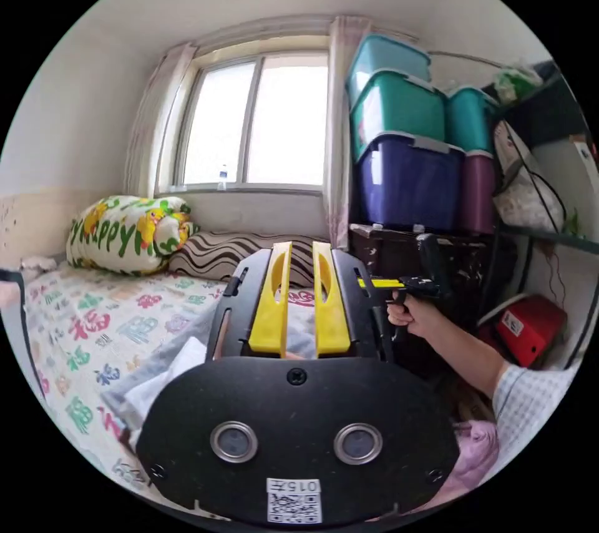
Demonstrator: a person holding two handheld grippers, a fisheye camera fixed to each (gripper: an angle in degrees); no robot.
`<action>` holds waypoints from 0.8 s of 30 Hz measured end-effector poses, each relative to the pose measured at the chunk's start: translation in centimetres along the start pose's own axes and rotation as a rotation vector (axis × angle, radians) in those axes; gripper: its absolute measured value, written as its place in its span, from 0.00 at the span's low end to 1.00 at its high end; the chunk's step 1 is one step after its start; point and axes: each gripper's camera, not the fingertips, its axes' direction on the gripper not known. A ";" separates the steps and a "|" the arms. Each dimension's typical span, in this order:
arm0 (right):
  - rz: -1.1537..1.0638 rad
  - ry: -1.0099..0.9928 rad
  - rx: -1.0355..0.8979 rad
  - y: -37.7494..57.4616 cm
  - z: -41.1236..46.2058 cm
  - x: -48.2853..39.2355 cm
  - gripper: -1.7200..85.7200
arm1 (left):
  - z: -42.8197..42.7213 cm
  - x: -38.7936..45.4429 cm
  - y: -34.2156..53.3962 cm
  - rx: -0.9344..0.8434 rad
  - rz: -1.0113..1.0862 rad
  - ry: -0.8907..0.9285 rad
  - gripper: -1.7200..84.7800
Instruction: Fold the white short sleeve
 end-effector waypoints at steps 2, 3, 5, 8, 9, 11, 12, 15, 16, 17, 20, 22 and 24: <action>-0.128 -0.066 -0.011 3.2 -2.5 -5.2 0.11 | -6.3 1.9 -0.1 -0.053 0.080 0.004 0.10; -0.143 -0.082 -0.008 4.1 -3.0 -6.2 0.11 | -7.7 2.1 0.3 -0.083 0.093 0.006 0.11; -0.159 -0.159 -0.041 7.6 -4.1 -9.0 0.11 | -12.2 2.6 3.8 -0.252 0.146 -0.018 0.13; -0.091 -0.229 -0.085 11.4 -4.6 -10.1 0.12 | -15.6 2.4 11.2 -0.447 0.154 -0.181 0.15; -0.080 -0.241 -0.094 12.0 -4.6 -10.1 0.12 | -16.0 2.3 12.8 -0.475 0.143 -0.205 0.16; -0.042 -0.264 -0.132 13.9 -4.3 -10.6 0.12 | -16.3 1.4 18.2 -0.576 0.038 -0.202 0.17; -0.035 -0.261 -0.140 14.1 -4.1 -10.8 0.12 | -16.1 1.1 19.2 -0.595 -0.001 -0.176 0.17; -0.039 -0.218 -0.163 14.1 -3.5 -12.7 0.12 | -13.2 0.3 22.5 -0.698 -0.197 0.004 0.18; -0.033 -0.213 -0.153 13.9 -3.5 -13.3 0.12 | -11.8 0.1 23.3 -0.745 -0.264 0.029 0.18; -0.018 -0.216 -0.159 13.7 -3.3 -13.6 0.11 | -10.6 0.1 24.1 -0.762 -0.317 0.007 0.17; 0.023 -0.171 -0.182 13.5 -2.0 -14.3 0.08 | -10.2 1.4 23.7 -0.759 -0.263 -0.080 0.14; 0.049 -0.159 -0.150 13.6 -1.7 -15.1 0.05 | -10.7 1.7 23.2 -0.771 -0.220 -0.069 0.09; 0.061 -0.171 -0.087 13.7 -2.0 -16.2 0.04 | -11.8 1.1 22.9 -0.752 -0.260 0.013 0.05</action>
